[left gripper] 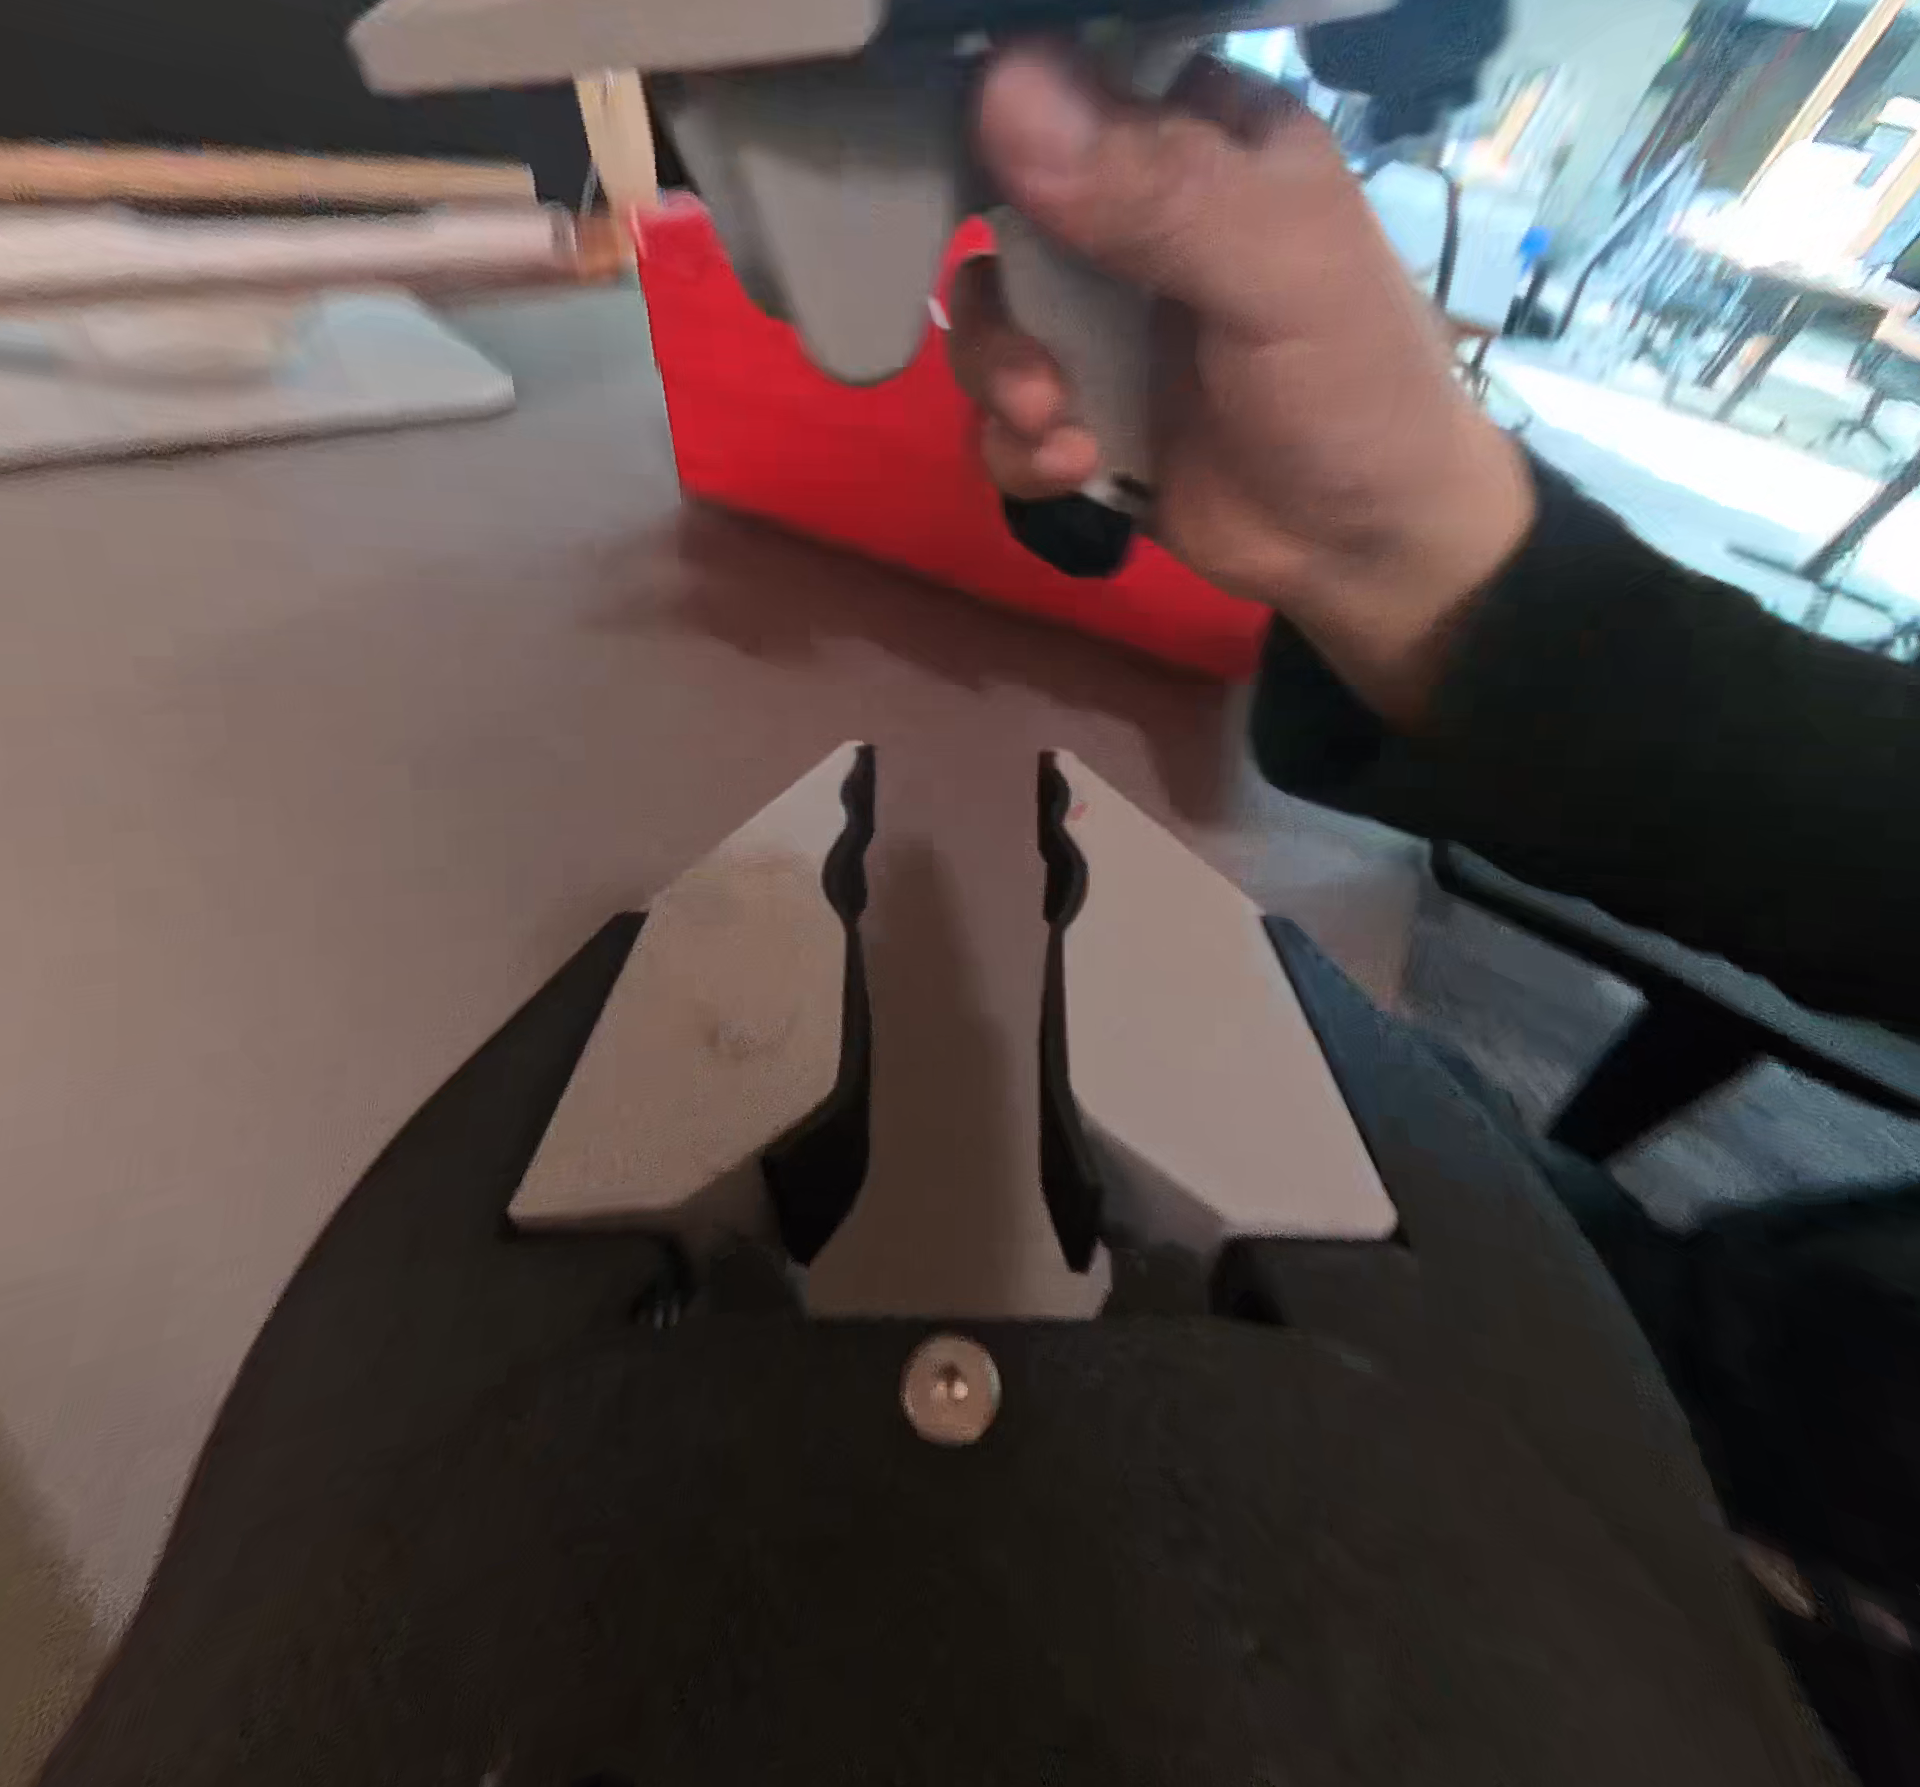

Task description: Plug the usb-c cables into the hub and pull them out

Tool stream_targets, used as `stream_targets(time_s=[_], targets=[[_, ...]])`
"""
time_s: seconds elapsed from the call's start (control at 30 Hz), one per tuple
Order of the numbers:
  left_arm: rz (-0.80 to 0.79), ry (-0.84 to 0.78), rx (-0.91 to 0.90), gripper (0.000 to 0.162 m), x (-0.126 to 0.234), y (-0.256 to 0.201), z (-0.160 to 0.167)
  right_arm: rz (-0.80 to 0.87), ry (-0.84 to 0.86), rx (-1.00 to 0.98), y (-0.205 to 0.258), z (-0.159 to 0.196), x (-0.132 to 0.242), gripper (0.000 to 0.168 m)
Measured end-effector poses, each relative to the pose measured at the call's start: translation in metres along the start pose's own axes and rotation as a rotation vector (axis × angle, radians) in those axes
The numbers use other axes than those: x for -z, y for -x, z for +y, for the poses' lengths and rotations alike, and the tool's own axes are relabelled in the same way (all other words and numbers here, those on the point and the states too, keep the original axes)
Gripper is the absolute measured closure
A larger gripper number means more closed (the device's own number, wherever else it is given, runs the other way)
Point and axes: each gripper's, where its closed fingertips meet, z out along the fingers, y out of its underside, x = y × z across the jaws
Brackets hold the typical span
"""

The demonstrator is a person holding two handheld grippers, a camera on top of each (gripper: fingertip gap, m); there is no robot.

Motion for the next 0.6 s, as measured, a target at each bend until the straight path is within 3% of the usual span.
stream_targets(time_s=[0.1, 0.17, 0.2, 0.27, 0.3, 0.37, 0.43, 0.5, 0.6], targets=[[0.05, 0.166, 0.093, 0.118, 0.045, -0.016, 0.015, -0.013, 0.058, 0.02, -0.007, 0.046, -0.029, 0.131], [0.031, 0.143, 0.082, 0.113, 0.083, -0.018, -0.011, -0.013, 0.108, 0.013, -0.009, 0.059, -0.034, 0.135], [-0.039, 0.118, 0.059, 0.121, 0.101, -0.008, -0.03, -0.052, 0.105, 0.022, -0.004, 0.054, -0.034, 0.128], [-0.22, 0.086, 0.018, 0.16, 0.137, 0.03, -0.072, -0.032, 0.066, 0.039, -0.006, 0.048, -0.031, 0.132], [-0.296, 0.079, 0.022, 0.161, 0.152, 0.054, -0.091, -0.033, 0.084, 0.031, -0.006, 0.051, -0.03, 0.131], [-0.421, 0.085, 0.098, 0.136, 0.175, 0.114, -0.115, -0.061, 0.106, 0.0, -0.001, 0.054, -0.03, 0.128], [-0.539, 0.209, 0.169, 0.114, 0.184, 0.178, -0.108, -0.083, 0.108, -0.027, 0.002, 0.056, -0.029, 0.128], [-0.588, 0.383, 0.258, 0.111, 0.179, 0.223, -0.08, -0.082, 0.122, -0.023, 0.002, 0.059, -0.029, 0.128], [-0.559, 0.587, 0.346, 0.115, 0.158, 0.253, -0.042, -0.032, 0.132, 0.013, -0.006, 0.061, -0.029, 0.126]])
